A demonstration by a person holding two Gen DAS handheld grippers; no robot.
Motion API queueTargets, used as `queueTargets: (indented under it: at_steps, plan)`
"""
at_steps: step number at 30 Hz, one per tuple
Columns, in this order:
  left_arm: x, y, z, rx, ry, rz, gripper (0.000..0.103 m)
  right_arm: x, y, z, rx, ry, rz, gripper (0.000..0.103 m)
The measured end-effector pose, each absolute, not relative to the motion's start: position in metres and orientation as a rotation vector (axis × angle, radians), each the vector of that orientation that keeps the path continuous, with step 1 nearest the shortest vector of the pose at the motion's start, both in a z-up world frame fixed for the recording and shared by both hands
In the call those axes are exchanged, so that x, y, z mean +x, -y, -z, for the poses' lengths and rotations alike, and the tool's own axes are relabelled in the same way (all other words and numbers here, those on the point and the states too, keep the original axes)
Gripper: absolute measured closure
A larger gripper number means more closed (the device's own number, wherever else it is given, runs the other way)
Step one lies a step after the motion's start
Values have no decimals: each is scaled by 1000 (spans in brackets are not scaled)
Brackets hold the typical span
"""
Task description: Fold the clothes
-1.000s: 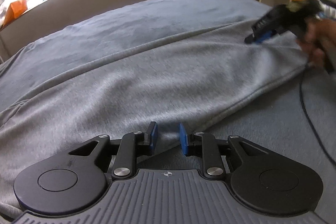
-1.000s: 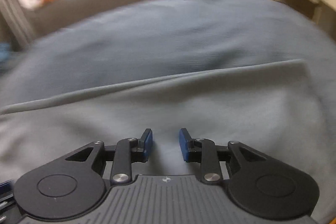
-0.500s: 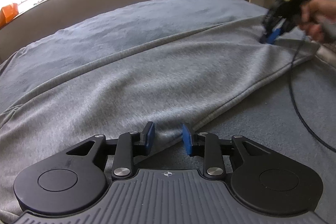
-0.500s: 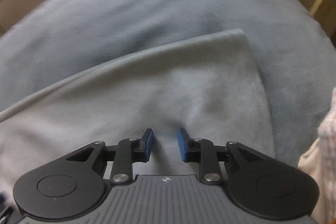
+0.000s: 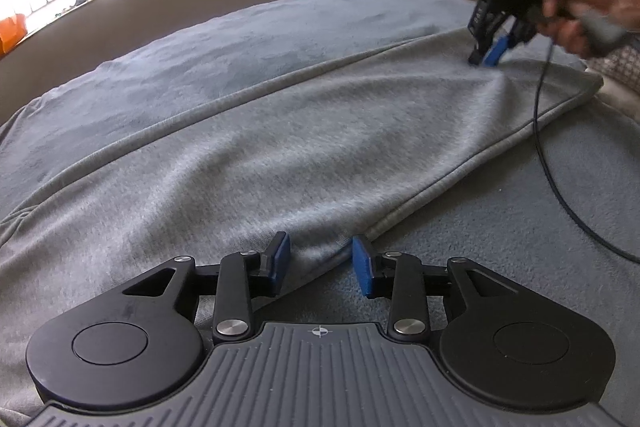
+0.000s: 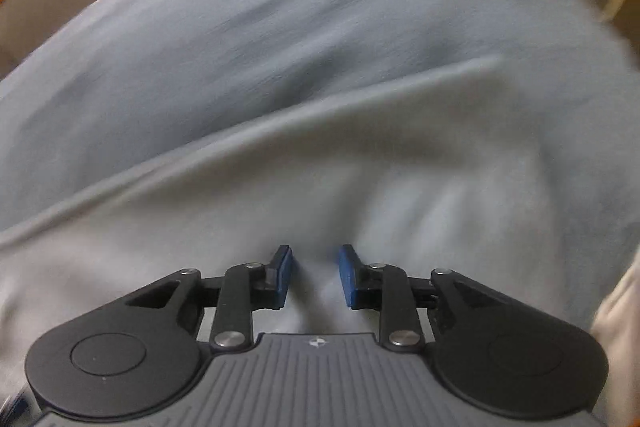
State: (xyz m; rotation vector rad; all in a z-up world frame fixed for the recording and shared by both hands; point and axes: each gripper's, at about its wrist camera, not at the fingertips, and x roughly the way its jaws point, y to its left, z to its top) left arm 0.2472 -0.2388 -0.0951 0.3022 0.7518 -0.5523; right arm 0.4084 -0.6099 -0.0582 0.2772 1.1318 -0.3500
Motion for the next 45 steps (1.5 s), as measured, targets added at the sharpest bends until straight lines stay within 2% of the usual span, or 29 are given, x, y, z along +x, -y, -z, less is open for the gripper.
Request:
queueTargets:
  at_steps: [3, 8, 10, 13, 18, 23, 26, 29, 35, 39, 42, 45]
  plan:
    - [245, 239, 94, 307, -747, 557, 69, 419, 647, 50, 308, -1052, 581, 74]
    - [247, 237, 91, 272, -760, 572, 69, 377, 593, 29, 248, -1103, 151, 74]
    - [248, 237, 90, 271, -765, 580, 69, 356, 564, 41, 83, -1177, 29, 74]
    - [246, 235, 89, 276, -760, 592, 69, 316, 565, 57, -71, -1176, 7, 74]
    - [247, 237, 87, 270, -769, 587, 69, 287, 595, 48, -93, -1189, 172, 74]
    - [240, 240, 83, 279, -761, 607, 69, 302, 576, 39, -151, -1058, 102, 74]
    - [232, 235, 80, 297, -745, 619, 69, 285, 598, 65, -242, -1149, 246, 74]
    - [227, 228, 80, 316, -756, 612, 69, 256, 605, 63, -312, -1126, 340, 74]
    - [230, 231, 81, 314, -750, 573, 69, 288, 566, 24, -135, -973, 184, 75]
    - [234, 232, 80, 299, -753, 554, 69, 331, 556, 38, 125, -1071, 23, 75]
    - [236, 233, 81, 304, -755, 547, 69, 353, 551, 72, 136, -1158, 41, 76]
    - [239, 231, 80, 303, -741, 546, 69, 364, 555, 53, 183, -1090, 121, 75]
